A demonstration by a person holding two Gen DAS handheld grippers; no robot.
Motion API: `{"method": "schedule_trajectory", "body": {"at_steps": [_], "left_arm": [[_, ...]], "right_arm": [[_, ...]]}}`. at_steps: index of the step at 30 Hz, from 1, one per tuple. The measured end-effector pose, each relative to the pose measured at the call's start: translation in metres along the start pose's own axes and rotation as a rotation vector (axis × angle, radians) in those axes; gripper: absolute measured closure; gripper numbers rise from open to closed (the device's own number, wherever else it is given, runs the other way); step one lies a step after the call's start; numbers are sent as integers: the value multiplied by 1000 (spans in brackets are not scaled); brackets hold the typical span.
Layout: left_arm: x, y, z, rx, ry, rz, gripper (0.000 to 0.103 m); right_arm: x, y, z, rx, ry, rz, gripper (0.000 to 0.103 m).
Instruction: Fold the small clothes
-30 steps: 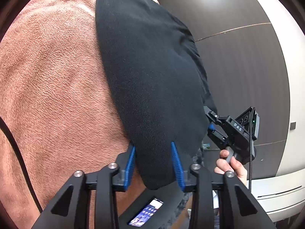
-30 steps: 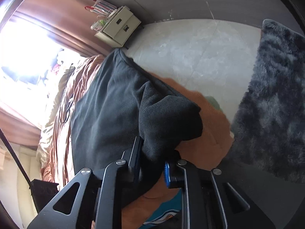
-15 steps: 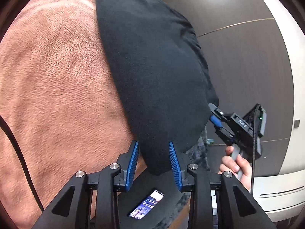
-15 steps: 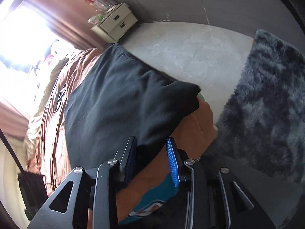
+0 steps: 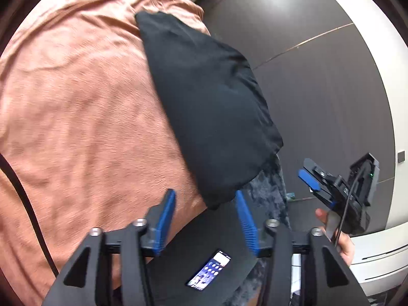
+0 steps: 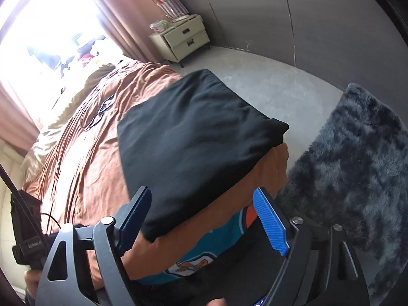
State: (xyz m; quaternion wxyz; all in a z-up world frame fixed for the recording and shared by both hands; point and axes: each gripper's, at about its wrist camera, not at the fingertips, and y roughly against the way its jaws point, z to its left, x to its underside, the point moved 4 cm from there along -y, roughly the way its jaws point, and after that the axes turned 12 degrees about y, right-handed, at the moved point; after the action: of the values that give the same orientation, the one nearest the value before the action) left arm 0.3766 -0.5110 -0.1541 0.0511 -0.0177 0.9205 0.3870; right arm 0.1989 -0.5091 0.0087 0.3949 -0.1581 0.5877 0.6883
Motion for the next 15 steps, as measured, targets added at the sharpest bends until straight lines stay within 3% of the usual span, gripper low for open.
{"method": "schedule_trajectory", "body": {"at_steps": [3, 7, 15], "left_arm": [[4, 24, 2, -14, -13, -42, 39], [14, 59, 6, -43, -55, -120, 19], [43, 115, 17, -89, -116, -208, 7]], "right_arm": [[8, 18, 17, -6, 29, -30, 18], [27, 37, 31, 14, 47, -62, 18], [67, 80, 68, 35, 82, -112, 15]]}}
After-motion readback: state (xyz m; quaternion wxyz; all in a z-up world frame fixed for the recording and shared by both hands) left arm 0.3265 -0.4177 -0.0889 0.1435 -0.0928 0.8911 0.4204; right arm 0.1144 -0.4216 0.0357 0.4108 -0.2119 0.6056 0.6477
